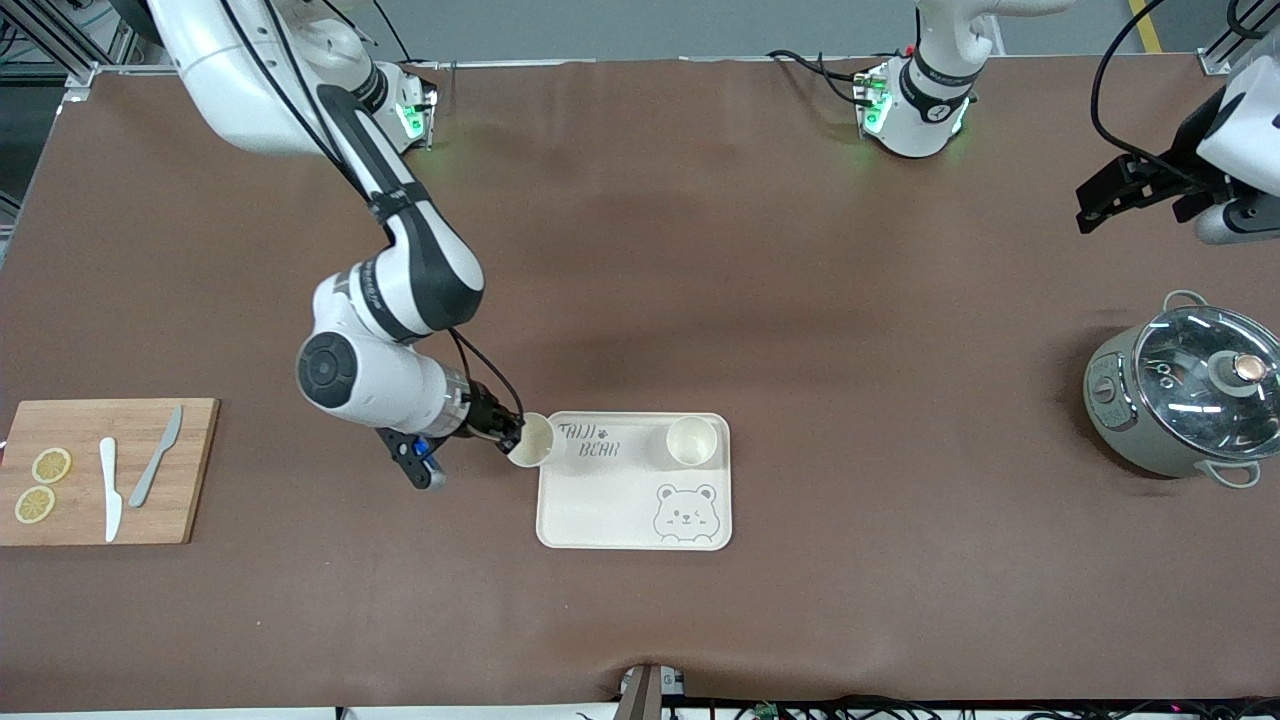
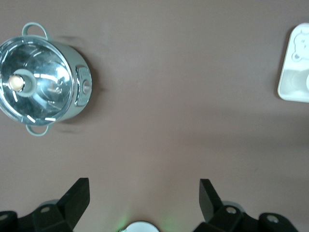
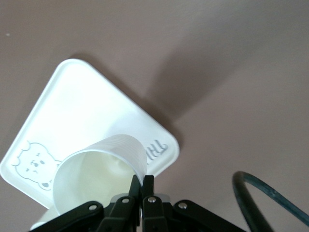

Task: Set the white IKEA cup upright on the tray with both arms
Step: 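Carry the cup with the right gripper onto the bear tray, then open the right gripper to release the cup upright on the tray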

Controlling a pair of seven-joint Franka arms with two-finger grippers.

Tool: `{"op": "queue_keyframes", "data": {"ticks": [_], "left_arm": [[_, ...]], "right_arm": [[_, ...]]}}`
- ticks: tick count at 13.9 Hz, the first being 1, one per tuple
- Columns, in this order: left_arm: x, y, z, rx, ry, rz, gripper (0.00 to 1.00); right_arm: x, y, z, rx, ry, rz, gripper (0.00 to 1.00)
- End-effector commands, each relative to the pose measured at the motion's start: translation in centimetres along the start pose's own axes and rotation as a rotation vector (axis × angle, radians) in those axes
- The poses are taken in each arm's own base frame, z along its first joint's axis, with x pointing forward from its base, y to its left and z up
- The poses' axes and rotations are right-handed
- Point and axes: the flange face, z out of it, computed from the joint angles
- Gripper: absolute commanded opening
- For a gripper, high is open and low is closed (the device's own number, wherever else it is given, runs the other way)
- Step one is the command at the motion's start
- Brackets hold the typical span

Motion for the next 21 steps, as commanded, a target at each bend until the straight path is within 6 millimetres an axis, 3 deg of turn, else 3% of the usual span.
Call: {"op": "queue_keyframes", "data": {"ticks": [1, 7, 8, 9, 11, 12, 14, 16, 18, 19, 21], "left_arm": [[-0.1, 0.1, 0.3, -0.015, 0.04, 0.015, 1.0], [0.5, -0.2, 0.7, -0.004, 0.05, 0.01, 1.0], [0.4, 0.0, 0.6, -0.006, 0.051, 0.013, 1.0], [0.3, 0.1, 0.6, -0.005, 0.051, 0.014, 1.0], [0.4, -0.3, 0.9, -0.013, 0.042, 0.007, 1.0], [0.6, -0.4, 1.3, -0.013, 0.034, 0.005, 1.0], [0.6, -0.4, 1.1, -0.016, 0.039, 0.005, 1.0], [0.9, -0.5, 1.3, -0.02, 0.045, 0.005, 1.0], [1.3, -0.6, 1.6, -0.02, 0.054, 0.007, 1.0], [1.5, -0.5, 1.6, -0.022, 0.063, 0.007, 1.0], [2.1, -0.2, 2.1, -0.023, 0.069, 0.01, 1.0]], "right_arm": [[-0.8, -1.3, 1.4, 0.011, 0.002, 0.022, 0.0], [-0.6, -1.1, 5.1, 0.004, 0.027, 0.014, 0.0], [-0.5, -0.9, 5.7, -0.006, 0.025, 0.016, 0.07], [-0.4, -0.8, 5.8, -0.008, 0.027, 0.017, 0.18], [-0.4, -0.7, 6.0, -0.015, 0.024, 0.017, 0.68], [-0.4, -0.7, 5.9, -0.015, 0.024, 0.022, 1.0], [-0.5, -0.8, 5.3, -0.011, 0.026, 0.041, 1.0], [-0.7, -1.3, 4.0, 0.006, 0.032, 0.083, 1.0], [-1.2, -1.4, 0.6, 0.004, 0.029, 0.098, 1.0], [-0.7, -1.3, -1.3, -0.014, 0.026, 0.102, 1.0], [1.8, -0.2, -7.2, -0.061, 0.023, 0.103, 1.0]]}}
